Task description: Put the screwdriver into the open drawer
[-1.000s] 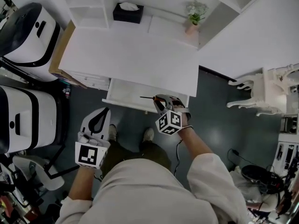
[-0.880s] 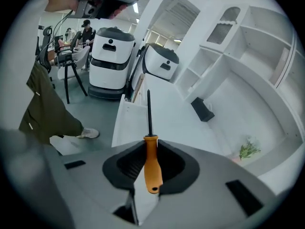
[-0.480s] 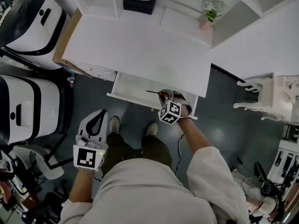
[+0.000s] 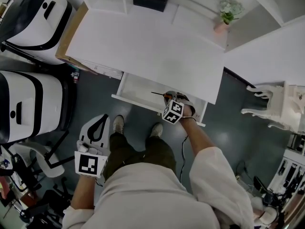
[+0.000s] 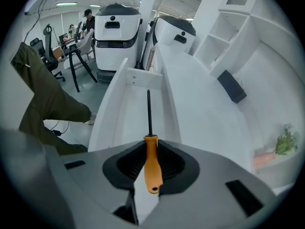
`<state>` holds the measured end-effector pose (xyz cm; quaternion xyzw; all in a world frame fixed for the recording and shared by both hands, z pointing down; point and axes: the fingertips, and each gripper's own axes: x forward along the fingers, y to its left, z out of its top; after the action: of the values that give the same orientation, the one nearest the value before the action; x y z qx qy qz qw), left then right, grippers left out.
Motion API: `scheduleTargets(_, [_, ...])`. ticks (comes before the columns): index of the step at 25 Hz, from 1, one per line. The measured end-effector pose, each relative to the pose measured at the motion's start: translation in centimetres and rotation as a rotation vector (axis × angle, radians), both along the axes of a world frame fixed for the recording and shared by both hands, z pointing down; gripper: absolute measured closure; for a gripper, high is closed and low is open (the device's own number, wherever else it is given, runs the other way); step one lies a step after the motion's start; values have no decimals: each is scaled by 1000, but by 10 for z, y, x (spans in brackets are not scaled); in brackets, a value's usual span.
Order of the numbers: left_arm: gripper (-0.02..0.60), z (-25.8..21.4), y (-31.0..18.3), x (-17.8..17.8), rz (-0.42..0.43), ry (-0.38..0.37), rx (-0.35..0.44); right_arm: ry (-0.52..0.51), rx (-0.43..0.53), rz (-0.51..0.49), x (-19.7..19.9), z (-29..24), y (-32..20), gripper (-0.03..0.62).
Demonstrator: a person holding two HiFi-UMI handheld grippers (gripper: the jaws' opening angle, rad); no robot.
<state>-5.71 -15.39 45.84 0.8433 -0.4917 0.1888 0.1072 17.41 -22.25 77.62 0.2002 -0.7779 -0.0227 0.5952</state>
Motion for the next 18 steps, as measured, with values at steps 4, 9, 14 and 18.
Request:
scheduleTargets(4, [577, 7, 1, -4, -15, -12, -23, 14, -38, 11, 1, 22, 0, 517])
scheduleTargets(9, [577, 18, 1, -13, -34, -27, -50, 21, -85, 39, 1, 49, -1, 517])
scheduleTargets(14, [577, 28, 0, -23, -56, -37, -78, 40, -115, 51, 1, 71, -7, 517])
scheduleTargets(18, [577, 36, -1, -32, -73, -45, -100, 52, -134, 53, -3, 84, -11, 517])
